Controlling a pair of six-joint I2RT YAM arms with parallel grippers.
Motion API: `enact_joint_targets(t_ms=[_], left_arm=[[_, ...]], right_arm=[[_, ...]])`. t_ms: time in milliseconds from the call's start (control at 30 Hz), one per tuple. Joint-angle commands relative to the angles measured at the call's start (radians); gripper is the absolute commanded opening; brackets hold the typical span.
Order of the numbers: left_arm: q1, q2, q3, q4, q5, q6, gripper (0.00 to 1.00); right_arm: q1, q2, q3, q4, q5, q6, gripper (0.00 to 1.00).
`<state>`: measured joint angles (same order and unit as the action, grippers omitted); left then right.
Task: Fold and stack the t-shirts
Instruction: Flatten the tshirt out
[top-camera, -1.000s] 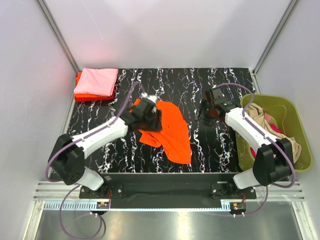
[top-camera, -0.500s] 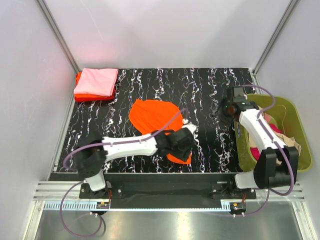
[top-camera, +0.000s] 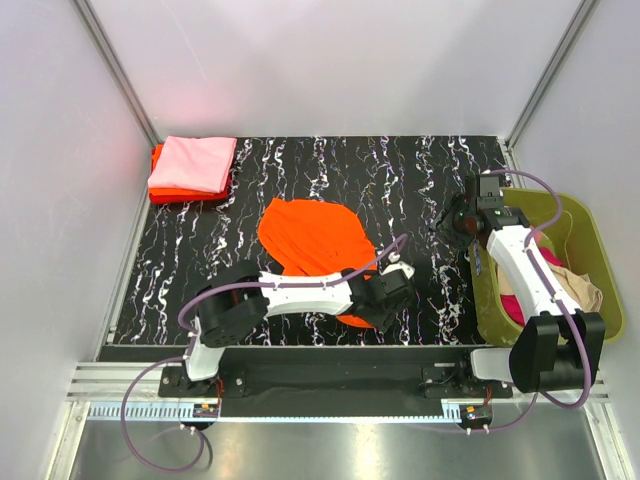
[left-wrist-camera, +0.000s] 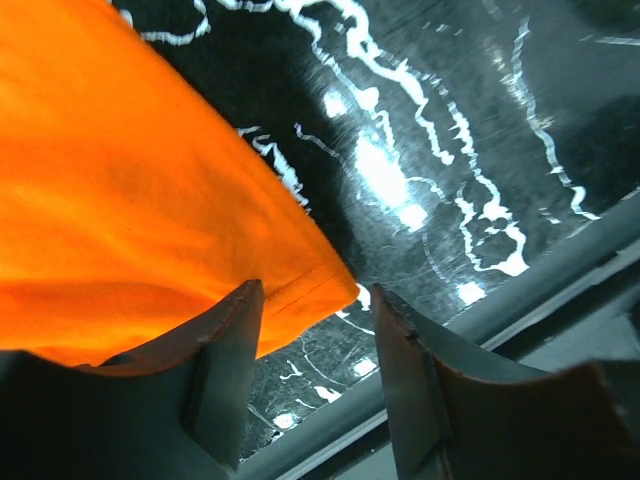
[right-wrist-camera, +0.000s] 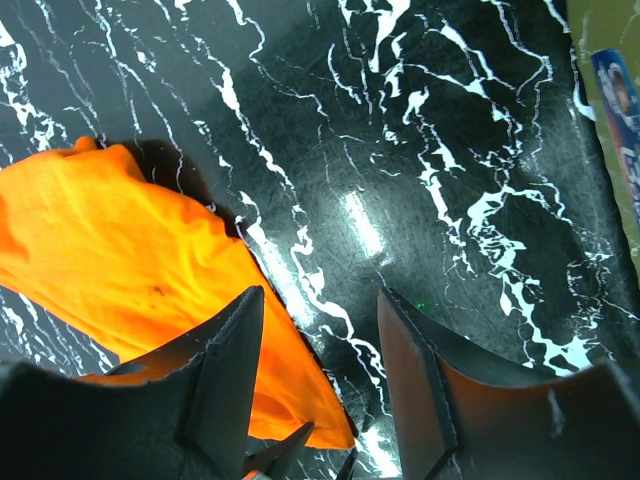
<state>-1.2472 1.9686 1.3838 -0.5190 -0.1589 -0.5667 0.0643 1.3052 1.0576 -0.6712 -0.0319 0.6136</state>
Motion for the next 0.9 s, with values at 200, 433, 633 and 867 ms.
enact_joint_targets(t_ms=[200,433,633,867], left_arm=[[-0.032,0.085,0.037,-0.015,-0.025,-0.004,0.29],[-0.008,-0.384,0.033,-0.321,-0.262,-0.048,0.0],[0.179,-0.75,0.069,-0.565,-0.361,-0.044,0.0],[0.394,-0.936,-0.127,-0.601,-0.34,-0.018,0.0]], right_arm=[[-0.009,-0.026,0.021,0.018,-0.017,-0.02,0.57],[-0.006,-0.012,0.03,0.044,-0.12,-0.006,0.57],[0.02,0.052,0.021,0.142,-0.212,0.095,0.55],[0.241,0.219,0.102,0.174,-0.165,0.089,0.59]])
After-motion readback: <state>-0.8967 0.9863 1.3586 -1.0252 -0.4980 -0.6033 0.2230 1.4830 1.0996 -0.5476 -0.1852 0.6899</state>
